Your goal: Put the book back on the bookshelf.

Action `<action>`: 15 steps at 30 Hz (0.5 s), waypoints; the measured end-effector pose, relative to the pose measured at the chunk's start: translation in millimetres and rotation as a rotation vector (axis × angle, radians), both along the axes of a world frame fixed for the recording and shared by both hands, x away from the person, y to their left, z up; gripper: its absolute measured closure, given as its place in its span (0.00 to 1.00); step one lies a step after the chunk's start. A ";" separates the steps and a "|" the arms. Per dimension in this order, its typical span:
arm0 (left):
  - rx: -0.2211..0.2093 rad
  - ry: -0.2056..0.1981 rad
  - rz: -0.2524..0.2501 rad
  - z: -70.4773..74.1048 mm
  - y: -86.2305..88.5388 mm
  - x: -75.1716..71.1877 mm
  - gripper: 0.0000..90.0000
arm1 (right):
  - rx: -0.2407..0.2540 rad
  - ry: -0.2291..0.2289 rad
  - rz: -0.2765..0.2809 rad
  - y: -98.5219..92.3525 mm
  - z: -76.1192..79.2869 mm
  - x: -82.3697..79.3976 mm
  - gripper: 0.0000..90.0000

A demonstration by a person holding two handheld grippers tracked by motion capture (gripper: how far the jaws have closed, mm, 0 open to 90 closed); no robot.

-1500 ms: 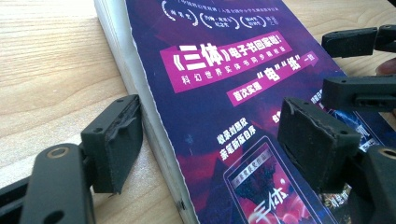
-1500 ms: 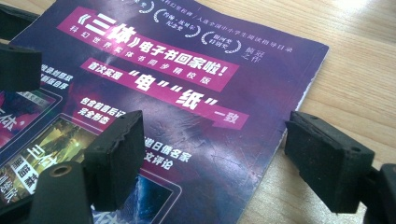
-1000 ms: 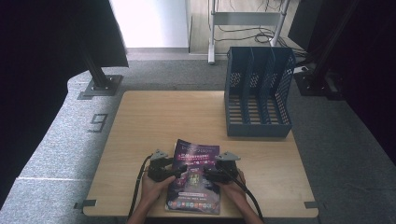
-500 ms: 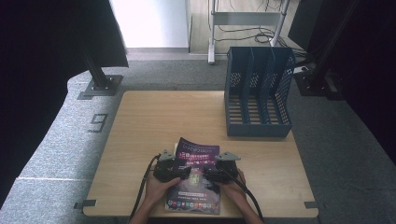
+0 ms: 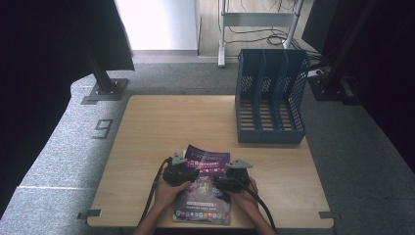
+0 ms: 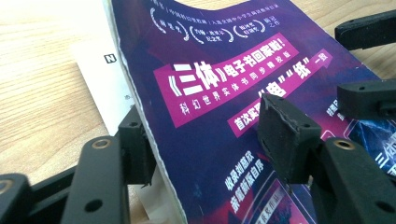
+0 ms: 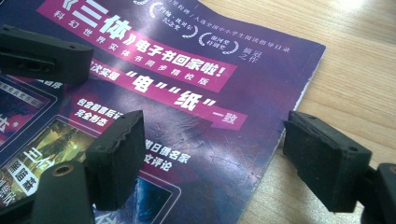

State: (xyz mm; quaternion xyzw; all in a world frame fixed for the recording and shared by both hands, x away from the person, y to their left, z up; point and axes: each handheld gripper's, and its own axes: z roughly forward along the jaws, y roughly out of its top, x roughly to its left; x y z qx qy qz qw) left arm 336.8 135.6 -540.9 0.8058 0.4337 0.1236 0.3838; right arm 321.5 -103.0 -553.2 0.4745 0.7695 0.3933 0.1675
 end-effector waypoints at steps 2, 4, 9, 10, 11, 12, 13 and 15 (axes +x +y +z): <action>0.000 -0.013 0.001 -1.5 -0.4 -1.7 0.49 | 0.001 -0.001 0.001 -0.5 0.0 0.1 0.24; 0.001 -0.018 0.001 -1.1 -0.5 -1.8 0.51 | 0.001 -0.003 0.004 -1.2 0.1 0.0 0.25; -0.009 -0.015 0.003 -1.6 0.1 -0.6 0.52 | 0.008 -0.001 -0.005 -1.9 0.1 0.4 0.26; -0.009 -0.015 0.002 -1.5 0.2 -0.5 0.52 | 0.007 -0.002 -0.007 -1.6 0.1 0.4 0.26; -0.009 -0.015 0.003 -1.5 0.1 -0.6 0.52 | 0.007 -0.002 -0.007 -1.5 0.1 0.4 0.26; -0.009 -0.015 0.003 -1.4 0.1 -0.6 0.52 | 0.007 -0.002 -0.007 -1.6 0.1 0.5 0.26; -0.009 -0.014 0.003 -1.4 0.1 -0.5 0.52 | 0.007 -0.003 -0.008 -1.6 0.1 0.5 0.26; -0.010 -0.013 0.004 -1.5 0.1 -0.4 0.52 | 0.006 -0.002 -0.006 -1.7 0.1 0.6 0.26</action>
